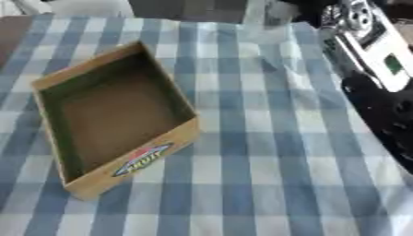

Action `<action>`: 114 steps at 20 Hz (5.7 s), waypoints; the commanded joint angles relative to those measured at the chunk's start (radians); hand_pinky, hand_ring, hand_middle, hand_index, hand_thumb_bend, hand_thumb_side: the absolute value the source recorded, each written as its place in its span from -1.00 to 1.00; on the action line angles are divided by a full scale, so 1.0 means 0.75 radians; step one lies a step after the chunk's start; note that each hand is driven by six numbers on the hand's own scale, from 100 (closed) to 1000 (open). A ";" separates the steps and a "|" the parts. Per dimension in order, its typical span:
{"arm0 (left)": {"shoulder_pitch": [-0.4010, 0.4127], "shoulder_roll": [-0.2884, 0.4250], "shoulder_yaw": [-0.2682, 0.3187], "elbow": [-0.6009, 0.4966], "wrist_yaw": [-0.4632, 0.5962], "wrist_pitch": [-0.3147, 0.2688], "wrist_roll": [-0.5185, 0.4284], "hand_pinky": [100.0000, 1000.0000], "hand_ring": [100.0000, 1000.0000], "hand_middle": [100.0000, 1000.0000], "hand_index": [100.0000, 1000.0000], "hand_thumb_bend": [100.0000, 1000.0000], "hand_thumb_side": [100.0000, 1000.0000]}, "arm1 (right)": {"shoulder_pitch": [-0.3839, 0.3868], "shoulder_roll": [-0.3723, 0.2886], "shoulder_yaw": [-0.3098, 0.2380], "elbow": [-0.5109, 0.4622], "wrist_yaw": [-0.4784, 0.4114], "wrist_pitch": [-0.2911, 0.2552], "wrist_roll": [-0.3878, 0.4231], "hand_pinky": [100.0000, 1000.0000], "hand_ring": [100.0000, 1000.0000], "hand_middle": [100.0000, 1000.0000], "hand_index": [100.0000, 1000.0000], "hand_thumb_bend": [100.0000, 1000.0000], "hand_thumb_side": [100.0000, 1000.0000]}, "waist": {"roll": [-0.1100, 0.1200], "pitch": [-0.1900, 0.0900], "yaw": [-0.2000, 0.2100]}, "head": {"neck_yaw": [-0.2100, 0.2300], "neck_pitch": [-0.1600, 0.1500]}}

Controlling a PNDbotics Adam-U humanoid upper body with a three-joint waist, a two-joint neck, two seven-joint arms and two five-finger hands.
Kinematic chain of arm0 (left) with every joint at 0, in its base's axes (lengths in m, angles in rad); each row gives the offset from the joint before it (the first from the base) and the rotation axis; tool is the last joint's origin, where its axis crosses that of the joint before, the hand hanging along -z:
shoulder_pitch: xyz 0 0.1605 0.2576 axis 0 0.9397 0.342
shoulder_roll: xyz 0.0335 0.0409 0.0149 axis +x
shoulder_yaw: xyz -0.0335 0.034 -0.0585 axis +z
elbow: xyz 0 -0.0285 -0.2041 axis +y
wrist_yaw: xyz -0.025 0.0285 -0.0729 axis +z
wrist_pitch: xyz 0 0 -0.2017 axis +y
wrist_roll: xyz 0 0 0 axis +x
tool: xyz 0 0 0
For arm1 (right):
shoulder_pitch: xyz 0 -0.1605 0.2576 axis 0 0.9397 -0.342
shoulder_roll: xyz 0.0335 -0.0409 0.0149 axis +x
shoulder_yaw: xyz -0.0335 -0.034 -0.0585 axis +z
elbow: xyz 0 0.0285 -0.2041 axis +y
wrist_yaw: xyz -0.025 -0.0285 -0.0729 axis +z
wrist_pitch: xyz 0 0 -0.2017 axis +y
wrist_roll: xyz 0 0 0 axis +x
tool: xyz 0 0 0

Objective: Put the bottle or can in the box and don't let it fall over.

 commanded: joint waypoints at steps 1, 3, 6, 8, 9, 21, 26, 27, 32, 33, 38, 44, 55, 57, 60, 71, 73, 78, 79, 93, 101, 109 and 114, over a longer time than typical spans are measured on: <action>-0.028 0.055 -0.006 -0.026 0.036 -0.037 -0.022 0.75 1.00 0.33 0.27 -1.00 0.11 | -0.048 0.029 0.019 0.047 -0.008 0.014 0.003 -0.88 -0.62 -0.26 -0.79 -1.00 -1.00 | 0.003 -0.050 0.016 | -0.035 0.018; -0.037 0.061 -0.007 -0.026 0.040 -0.044 -0.035 0.72 1.00 0.33 0.27 -1.00 0.14 | -0.061 0.056 0.025 0.086 -0.040 0.027 -0.014 -0.84 -0.59 -0.23 -0.77 -1.00 -1.00 | 0.003 -0.056 0.037 | -0.055 0.022; -0.044 0.080 -0.002 -0.026 0.017 -0.060 -0.060 0.67 1.00 0.33 0.28 -1.00 0.20 | -0.056 0.065 0.029 0.145 -0.069 0.031 -0.042 -0.84 -0.59 -0.23 -0.78 -1.00 -1.00 | 0.006 -0.060 0.074 | -0.094 0.023; -0.056 0.087 -0.005 -0.026 0.015 -0.075 -0.074 0.66 1.00 0.33 0.28 -1.00 0.19 | -0.056 0.075 0.031 0.193 -0.088 0.035 -0.056 -0.85 -0.60 -0.23 -0.78 -1.00 -1.00 | 0.009 -0.062 0.101 | -0.122 0.024; -0.065 0.089 -0.009 -0.026 0.024 -0.079 -0.077 0.65 1.00 0.33 0.28 -1.00 0.18 | -0.059 0.081 0.034 0.213 -0.095 0.032 -0.063 -0.86 -0.60 -0.24 -0.78 -1.00 -1.00 | 0.009 -0.062 0.115 | -0.139 0.023; -0.090 0.078 -0.051 -0.026 0.111 -0.048 -0.093 0.66 1.00 0.35 0.28 -1.00 0.20 | -0.091 0.115 0.065 0.242 -0.173 -0.035 -0.081 -0.86 -0.61 -0.26 -0.78 -1.00 -1.00 | 0.028 -0.063 0.265 | -0.339 0.017; -0.071 0.075 -0.040 -0.026 0.123 -0.051 -0.072 0.66 1.00 0.35 0.27 -1.00 0.14 | -0.117 0.125 0.080 0.209 -0.203 -0.006 -0.078 -0.86 -0.61 -0.26 -0.78 -1.00 -1.00 | 0.018 -0.076 0.284 | -0.341 0.031; -0.072 0.075 -0.040 -0.026 0.125 -0.053 -0.070 0.66 1.00 0.35 0.27 -1.00 0.15 | -0.120 0.128 0.085 0.203 -0.213 0.007 -0.080 -0.86 -0.61 -0.26 -0.78 -1.00 -1.00 | 0.016 -0.078 0.286 | -0.338 0.034; -0.080 0.090 -0.035 -0.026 0.134 -0.080 -0.071 0.65 1.00 0.34 0.28 -1.00 0.14 | -0.128 0.150 0.114 0.186 -0.237 0.056 -0.108 -0.86 -0.61 -0.26 -0.79 -1.00 -1.00 | 0.004 -0.088 0.295 | -0.344 0.050; -0.082 0.091 -0.035 -0.026 0.135 -0.083 -0.072 0.65 1.00 0.34 0.28 -1.00 0.14 | -0.130 0.155 0.118 0.182 -0.240 0.059 -0.112 -0.86 -0.61 -0.26 -0.79 -1.00 -1.00 | 0.002 -0.087 0.296 | -0.350 0.051; -0.086 0.086 -0.034 -0.026 0.140 -0.087 -0.073 0.65 1.00 0.35 0.28 -1.00 0.13 | -0.128 0.193 0.132 0.176 -0.268 0.070 -0.143 -0.85 -0.60 -0.24 -0.78 -1.00 -1.00 | -0.007 -0.081 0.302 | -0.386 0.058; -0.101 0.073 -0.038 -0.026 0.145 -0.086 -0.083 0.65 1.00 0.35 0.28 -1.00 0.12 | -0.107 0.262 0.152 0.231 -0.270 0.050 -0.221 -0.72 -0.50 -0.18 -0.72 -1.00 -1.00 | -0.015 -0.076 0.312 | -0.405 0.058; -0.153 0.035 -0.043 -0.026 0.169 -0.078 -0.099 0.65 1.00 0.34 0.28 -1.00 0.09 | -0.041 0.339 0.208 0.380 -0.219 -0.079 -0.333 -0.22 -0.20 -0.06 -0.62 -1.00 -0.80 | -0.035 -0.065 0.339 | -0.426 0.049; -0.151 0.037 -0.043 -0.026 0.169 -0.077 -0.100 0.65 1.00 0.34 0.28 -1.00 0.09 | -0.028 0.343 0.225 0.397 -0.192 -0.089 -0.312 -0.14 -0.14 0.03 -0.57 -1.00 -0.82 | -0.036 -0.065 0.337 | -0.425 0.047; -0.147 0.038 -0.042 -0.026 0.167 -0.075 -0.100 0.65 1.00 0.35 0.28 -1.00 0.09 | -0.018 0.345 0.242 0.411 -0.166 -0.082 -0.273 0.09 0.08 0.34 -0.25 -1.00 -0.97 | -0.034 -0.065 0.333 | -0.421 0.048; -0.130 0.044 -0.040 -0.026 0.159 -0.070 -0.103 0.65 1.00 0.35 0.28 -1.00 0.09 | 0.007 0.320 0.240 0.383 0.142 0.075 0.005 0.91 0.93 1.00 0.73 -0.66 -0.59 | -0.034 -0.077 0.305 | -0.386 0.062; -0.127 0.046 -0.040 -0.026 0.157 -0.068 -0.103 0.65 1.00 0.34 0.28 -1.00 0.09 | 0.010 0.315 0.235 0.359 0.167 0.095 0.014 0.92 0.94 1.00 0.74 -0.62 -0.60 | -0.034 -0.080 0.299 | -0.380 0.065; -0.117 0.054 -0.040 -0.026 0.149 -0.067 -0.109 0.65 1.00 0.34 0.28 -1.00 0.10 | 0.022 0.289 0.220 0.279 0.194 0.167 0.036 0.99 1.00 1.00 0.80 -0.68 -0.41 | -0.030 -0.090 0.284 | -0.369 0.074; -0.114 0.055 -0.041 -0.026 0.147 -0.065 -0.112 0.65 1.00 0.34 0.27 -1.00 0.10 | 0.026 0.283 0.215 0.260 0.194 0.178 0.052 1.00 1.00 1.00 0.80 -0.67 -0.43 | -0.029 -0.092 0.280 | -0.366 0.075; -0.066 0.078 -0.039 -0.026 0.131 -0.057 -0.128 0.64 1.00 0.34 0.27 -1.00 0.11 | 0.160 0.173 0.186 0.025 0.106 0.293 0.151 1.00 1.00 1.00 0.80 -0.56 -0.67 | -0.014 -0.133 0.194 | -0.310 0.114; -0.016 0.102 -0.030 -0.026 0.113 -0.055 -0.116 0.64 1.00 0.35 0.27 -1.00 0.13 | 0.345 0.019 0.151 -0.218 0.047 0.334 0.190 1.00 1.00 1.00 0.78 -0.19 -1.00 | 0.000 -0.163 0.114 | -0.179 0.148; 0.028 0.108 -0.018 -0.026 0.099 -0.048 -0.100 0.65 1.00 0.37 0.27 -1.00 0.13 | 0.587 -0.107 -0.039 -0.472 -0.068 0.366 0.117 0.99 1.00 1.00 0.77 -0.45 -1.00 | 0.027 -0.170 0.033 | -0.069 0.142; 0.059 0.112 -0.008 -0.026 0.087 -0.025 -0.078 0.66 1.00 0.38 0.26 -1.00 0.11 | 0.695 -0.158 -0.184 -0.488 -0.105 0.256 0.036 0.99 1.00 1.00 0.77 -0.51 -1.00 | 0.043 -0.162 -0.030 | -0.001 0.127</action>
